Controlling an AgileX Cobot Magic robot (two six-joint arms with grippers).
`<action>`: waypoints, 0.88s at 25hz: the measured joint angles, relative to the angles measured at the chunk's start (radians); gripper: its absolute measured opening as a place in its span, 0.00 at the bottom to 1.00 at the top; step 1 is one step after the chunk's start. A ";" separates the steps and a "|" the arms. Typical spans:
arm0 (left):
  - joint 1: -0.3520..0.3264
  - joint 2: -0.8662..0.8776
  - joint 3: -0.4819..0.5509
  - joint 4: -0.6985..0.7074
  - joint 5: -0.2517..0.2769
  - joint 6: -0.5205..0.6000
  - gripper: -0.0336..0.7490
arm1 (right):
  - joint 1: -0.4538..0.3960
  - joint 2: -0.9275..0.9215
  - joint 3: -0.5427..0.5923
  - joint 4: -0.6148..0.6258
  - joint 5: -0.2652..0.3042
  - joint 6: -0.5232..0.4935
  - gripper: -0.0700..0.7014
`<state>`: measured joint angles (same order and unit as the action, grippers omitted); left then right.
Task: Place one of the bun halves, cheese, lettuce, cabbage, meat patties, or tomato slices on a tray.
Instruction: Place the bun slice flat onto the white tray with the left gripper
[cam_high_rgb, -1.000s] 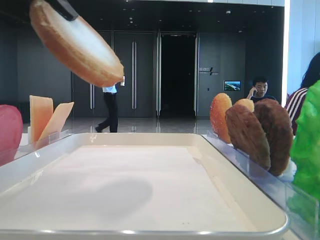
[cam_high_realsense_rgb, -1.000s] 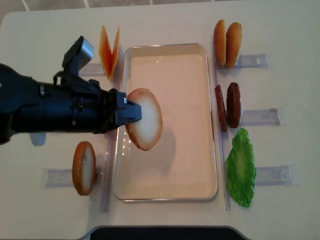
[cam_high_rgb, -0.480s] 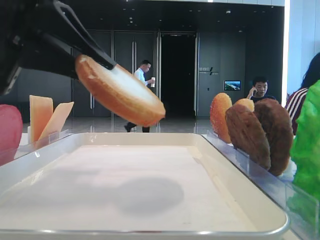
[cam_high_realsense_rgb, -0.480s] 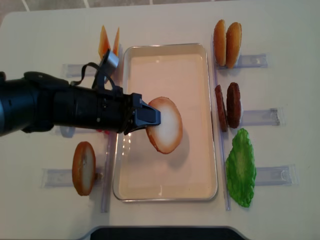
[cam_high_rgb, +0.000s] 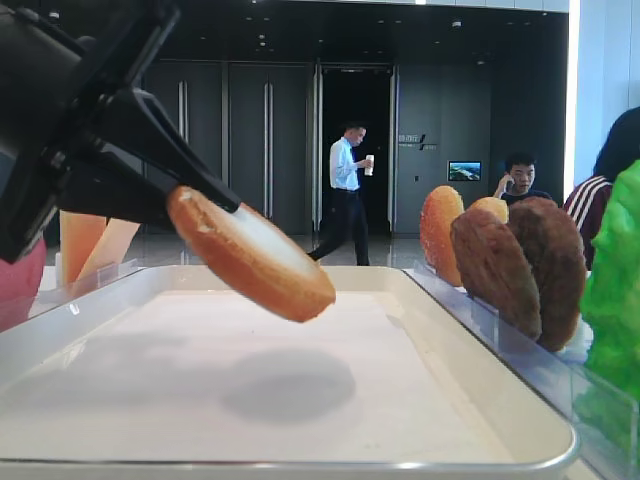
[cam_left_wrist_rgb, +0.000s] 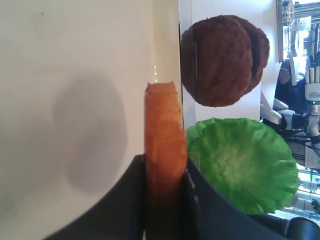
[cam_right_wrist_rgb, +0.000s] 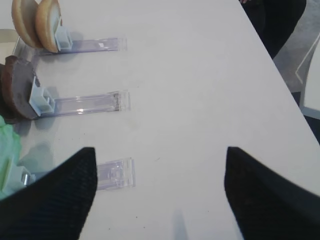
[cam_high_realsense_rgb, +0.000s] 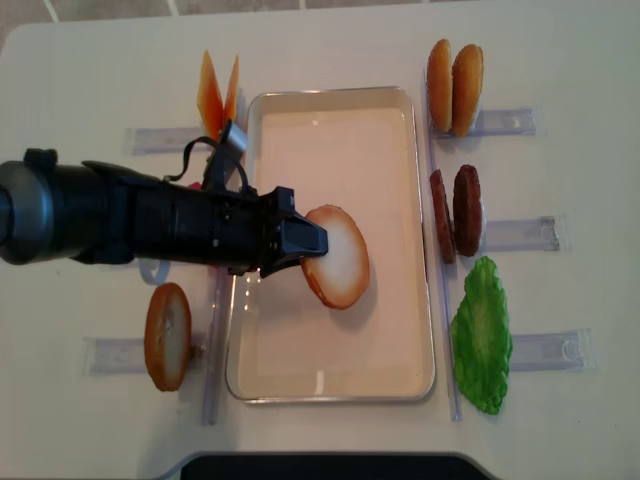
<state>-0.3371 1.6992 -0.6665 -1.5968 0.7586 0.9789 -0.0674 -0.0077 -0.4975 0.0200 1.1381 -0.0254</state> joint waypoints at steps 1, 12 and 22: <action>0.000 0.003 0.000 0.000 -0.002 0.000 0.20 | 0.000 0.000 0.000 0.000 0.000 0.000 0.78; 0.000 0.004 0.000 -0.017 -0.062 0.001 0.20 | 0.000 0.000 0.000 0.000 0.000 0.000 0.78; 0.000 0.033 0.000 -0.044 -0.068 0.019 0.20 | 0.000 0.000 0.000 0.000 0.000 0.000 0.78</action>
<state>-0.3371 1.7322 -0.6665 -1.6407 0.6904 0.9980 -0.0674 -0.0077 -0.4975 0.0200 1.1381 -0.0254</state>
